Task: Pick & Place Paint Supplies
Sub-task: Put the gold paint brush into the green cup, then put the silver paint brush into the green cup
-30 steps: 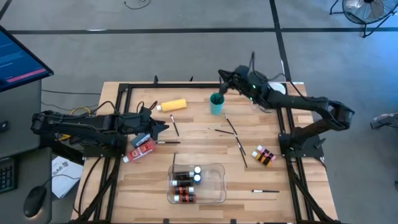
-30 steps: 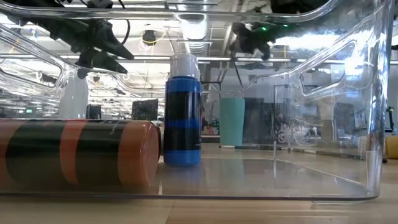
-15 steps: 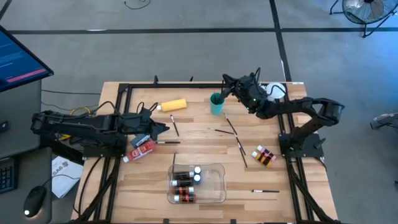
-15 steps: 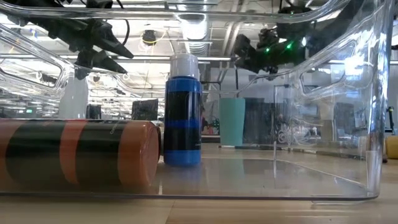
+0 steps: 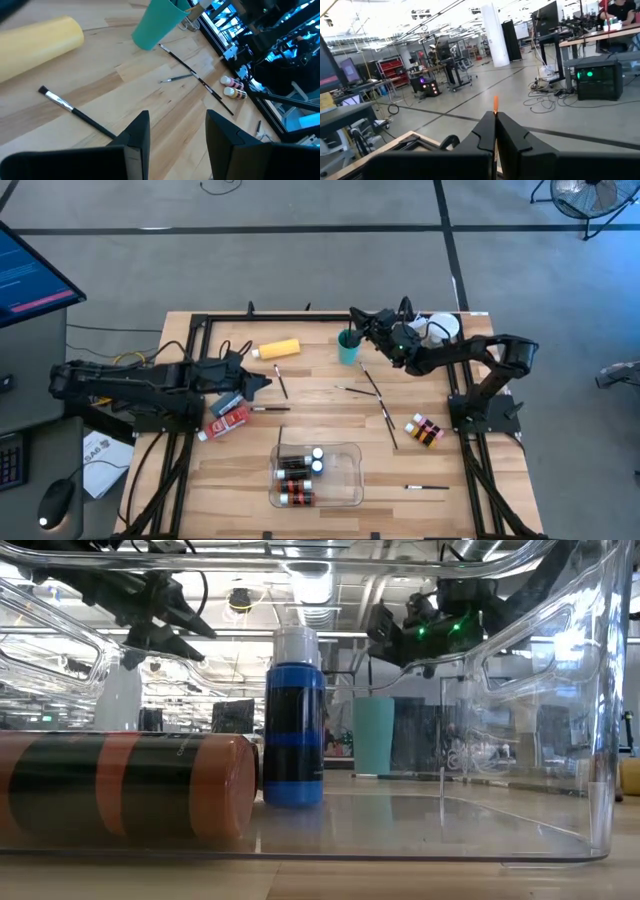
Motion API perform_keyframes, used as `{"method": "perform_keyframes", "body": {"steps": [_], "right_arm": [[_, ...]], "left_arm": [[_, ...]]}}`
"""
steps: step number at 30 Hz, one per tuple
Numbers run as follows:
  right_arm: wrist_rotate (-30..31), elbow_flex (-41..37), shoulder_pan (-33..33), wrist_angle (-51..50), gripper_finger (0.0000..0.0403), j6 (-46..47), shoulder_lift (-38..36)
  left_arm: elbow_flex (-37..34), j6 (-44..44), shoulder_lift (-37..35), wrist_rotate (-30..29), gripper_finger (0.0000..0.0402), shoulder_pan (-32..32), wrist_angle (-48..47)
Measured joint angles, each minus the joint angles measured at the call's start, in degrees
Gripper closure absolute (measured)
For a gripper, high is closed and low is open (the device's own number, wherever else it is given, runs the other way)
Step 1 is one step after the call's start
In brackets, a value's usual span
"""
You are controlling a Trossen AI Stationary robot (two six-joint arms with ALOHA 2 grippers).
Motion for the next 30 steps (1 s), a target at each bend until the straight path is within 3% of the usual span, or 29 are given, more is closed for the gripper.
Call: {"method": "perform_keyframes", "body": {"steps": [18,30], "right_arm": [[0.1,0.0,2.4,0.5,0.0292,0.2,-2.0],[-3.1,0.3,7.3,-6.4,0.0281,0.6,-15.6]], "left_arm": [[0.0,0.1,0.0,0.0,0.0302,0.3,0.0],[0.0,0.3,0.0,-2.3,0.0302,0.3,1.0]]}}
